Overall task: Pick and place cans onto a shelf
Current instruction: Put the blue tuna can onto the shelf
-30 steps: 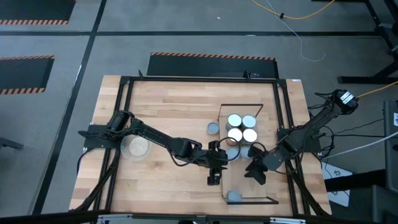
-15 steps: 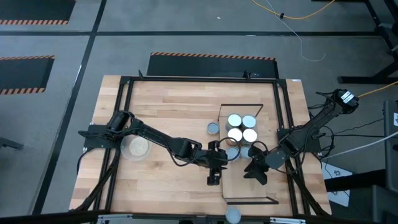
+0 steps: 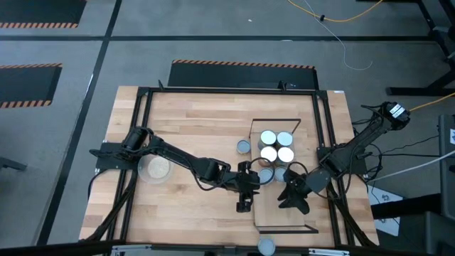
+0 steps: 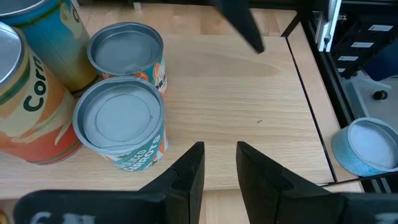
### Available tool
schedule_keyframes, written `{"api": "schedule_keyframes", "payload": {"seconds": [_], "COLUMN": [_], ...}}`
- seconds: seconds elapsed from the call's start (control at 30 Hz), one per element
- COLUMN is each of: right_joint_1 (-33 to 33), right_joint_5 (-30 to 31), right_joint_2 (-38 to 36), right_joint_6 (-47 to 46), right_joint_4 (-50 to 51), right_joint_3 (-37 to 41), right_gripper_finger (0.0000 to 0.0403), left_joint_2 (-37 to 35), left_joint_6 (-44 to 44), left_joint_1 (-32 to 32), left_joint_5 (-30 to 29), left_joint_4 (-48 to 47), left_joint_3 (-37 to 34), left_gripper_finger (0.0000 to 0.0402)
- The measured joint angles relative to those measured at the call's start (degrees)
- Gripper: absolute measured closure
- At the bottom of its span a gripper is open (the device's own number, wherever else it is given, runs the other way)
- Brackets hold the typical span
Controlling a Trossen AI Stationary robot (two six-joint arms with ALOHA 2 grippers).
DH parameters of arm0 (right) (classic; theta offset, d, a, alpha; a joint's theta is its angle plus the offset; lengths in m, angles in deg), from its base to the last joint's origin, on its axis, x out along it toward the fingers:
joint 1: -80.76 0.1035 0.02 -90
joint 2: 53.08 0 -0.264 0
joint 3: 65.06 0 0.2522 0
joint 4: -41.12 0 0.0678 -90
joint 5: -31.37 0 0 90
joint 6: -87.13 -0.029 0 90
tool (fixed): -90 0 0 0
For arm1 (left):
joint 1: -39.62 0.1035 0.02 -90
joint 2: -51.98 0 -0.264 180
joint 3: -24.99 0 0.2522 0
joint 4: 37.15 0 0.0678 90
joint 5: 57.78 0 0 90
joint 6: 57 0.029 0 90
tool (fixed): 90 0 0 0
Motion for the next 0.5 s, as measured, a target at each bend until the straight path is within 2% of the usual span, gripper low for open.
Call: {"api": "schedule_keyframes", "payload": {"seconds": [0.37, 0.5], "right_joint_1": [0.00, 0.00], "right_joint_5": [-0.56, 1.14], "right_joint_2": [-8.29, -11.02], "right_joint_6": [7.51, 9.90], "right_joint_4": [-3.19, -8.06], "right_joint_3": [-0.02, -0.10], "right_gripper_finger": [0.0202, 0.0202], "left_joint_2": [-0.63, -1.41], "left_joint_6": [0.35, 0.48], "left_joint_1": [0.57, 0.53], "left_joint_5": [-0.77, -0.98], "left_joint_4": [0.22, -0.64], "left_joint_3": [0.07, 0.04], "left_gripper_finger": [0.0316, 0.0316]}}
